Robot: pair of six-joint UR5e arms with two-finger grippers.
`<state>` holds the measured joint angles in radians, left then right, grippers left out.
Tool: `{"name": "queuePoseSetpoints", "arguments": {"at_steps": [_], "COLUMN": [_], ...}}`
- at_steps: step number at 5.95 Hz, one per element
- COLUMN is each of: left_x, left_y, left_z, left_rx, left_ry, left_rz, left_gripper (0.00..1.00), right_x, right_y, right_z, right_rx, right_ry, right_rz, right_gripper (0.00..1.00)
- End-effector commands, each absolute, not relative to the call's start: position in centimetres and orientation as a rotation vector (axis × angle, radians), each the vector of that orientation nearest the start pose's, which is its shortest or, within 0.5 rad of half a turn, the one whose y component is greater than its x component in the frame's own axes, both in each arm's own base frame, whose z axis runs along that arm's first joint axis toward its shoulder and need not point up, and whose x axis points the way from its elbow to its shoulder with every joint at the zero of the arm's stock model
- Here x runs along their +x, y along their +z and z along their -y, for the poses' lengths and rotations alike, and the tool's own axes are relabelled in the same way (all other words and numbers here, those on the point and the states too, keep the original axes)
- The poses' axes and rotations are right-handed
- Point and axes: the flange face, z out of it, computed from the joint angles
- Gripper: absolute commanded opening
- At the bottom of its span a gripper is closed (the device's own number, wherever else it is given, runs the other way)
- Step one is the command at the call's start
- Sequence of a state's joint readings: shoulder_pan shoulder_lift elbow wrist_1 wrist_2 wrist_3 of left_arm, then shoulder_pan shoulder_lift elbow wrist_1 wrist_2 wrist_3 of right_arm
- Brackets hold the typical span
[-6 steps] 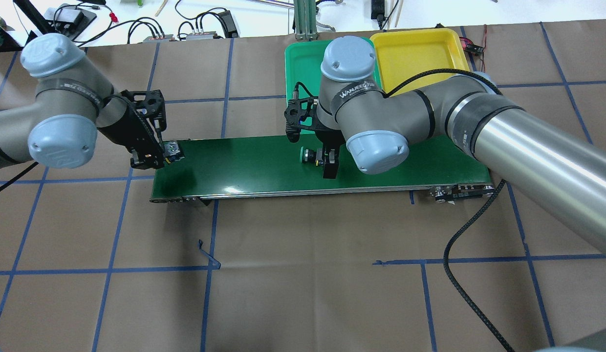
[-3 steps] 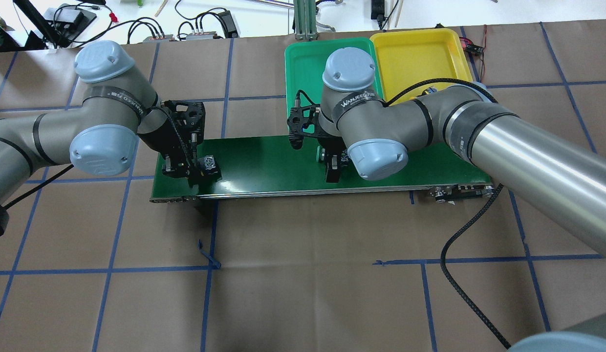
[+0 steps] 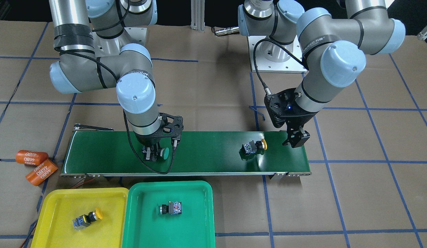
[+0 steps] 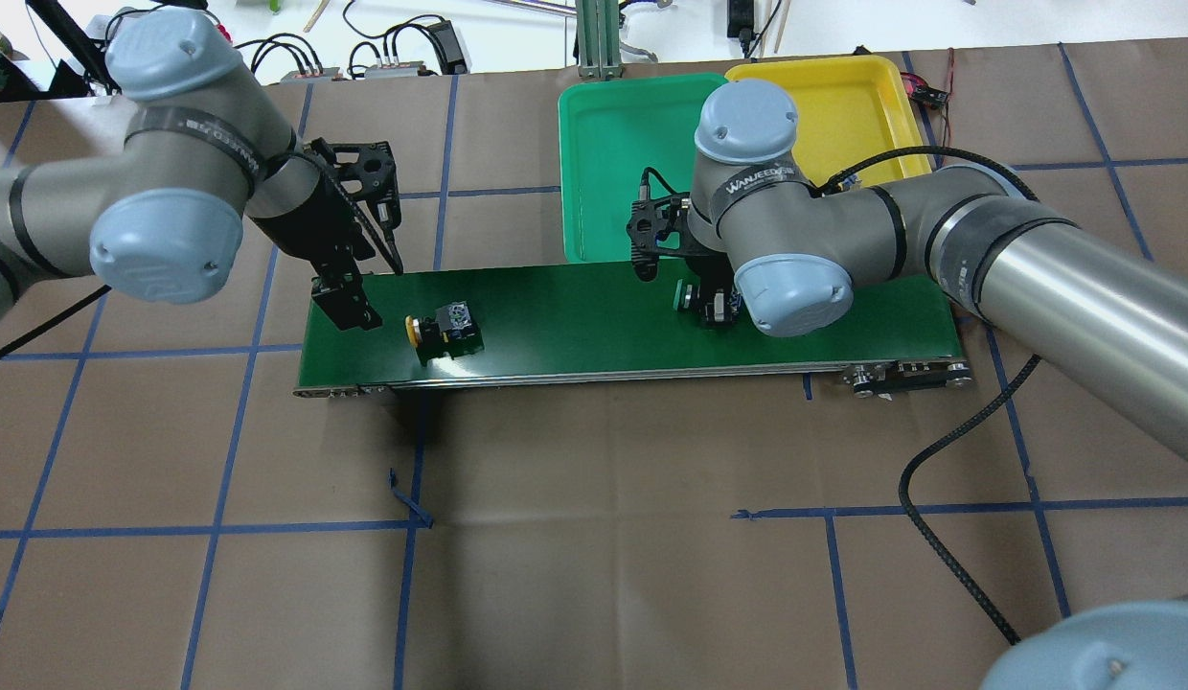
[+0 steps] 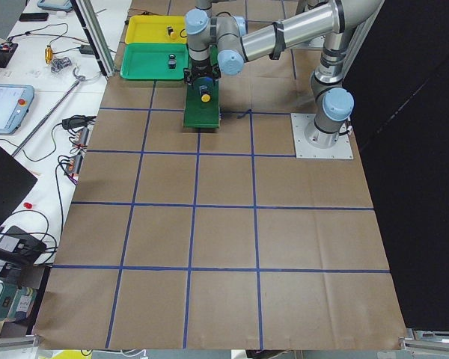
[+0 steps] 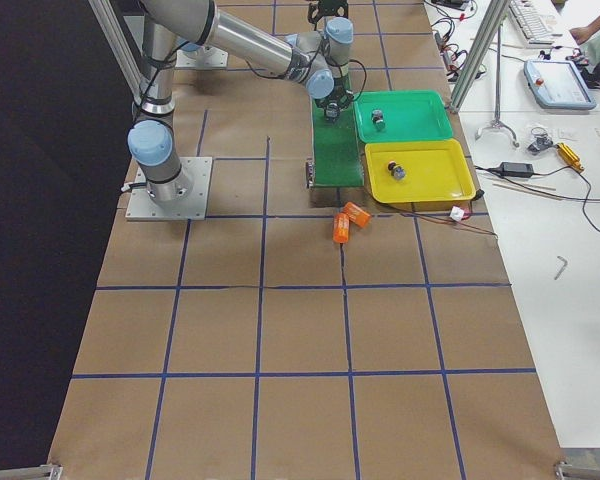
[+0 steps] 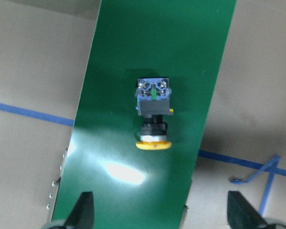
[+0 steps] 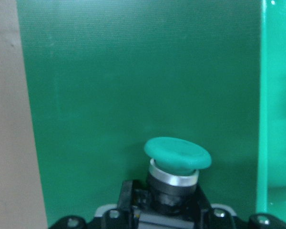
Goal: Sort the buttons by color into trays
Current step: 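Drop the green-cap button into the green tray while the left places a yellow-cap button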
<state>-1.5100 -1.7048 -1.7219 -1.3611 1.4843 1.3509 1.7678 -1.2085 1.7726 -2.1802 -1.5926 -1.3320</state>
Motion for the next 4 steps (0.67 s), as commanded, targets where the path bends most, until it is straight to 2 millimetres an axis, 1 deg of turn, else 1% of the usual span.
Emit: {"name": "queuePoseSetpoints", "arguments": {"at_steps": [1,2,3,4], "left_x": [-11.3,-11.4,-11.4,-10.5], "left_y": [44.8,47.6,49.9,49.2], "left_z": [51.5,49.4,48.0,48.1], "left_rx": [1.548,1.305,0.97,0.64], "left_ry": [0.003,-0.055,-0.107,-0.041], "left_rz": [-2.861,-2.946,-3.049,-3.055], "left_gripper": [0.98,0.98,0.98,0.98], "right_x": [23.6,24.3,25.3,26.1], "right_y": [30.9,32.1,30.5,27.4], "right_z": [56.8,60.3,64.9,69.2], "right_rx": [-2.315,-2.344,-2.364,-2.39], "right_ry": [-0.176,-0.261,-0.36,-0.439], "right_rz": [-2.307,-2.321,-2.336,-2.343], "right_gripper": [0.11,0.12,0.13,0.13]}}
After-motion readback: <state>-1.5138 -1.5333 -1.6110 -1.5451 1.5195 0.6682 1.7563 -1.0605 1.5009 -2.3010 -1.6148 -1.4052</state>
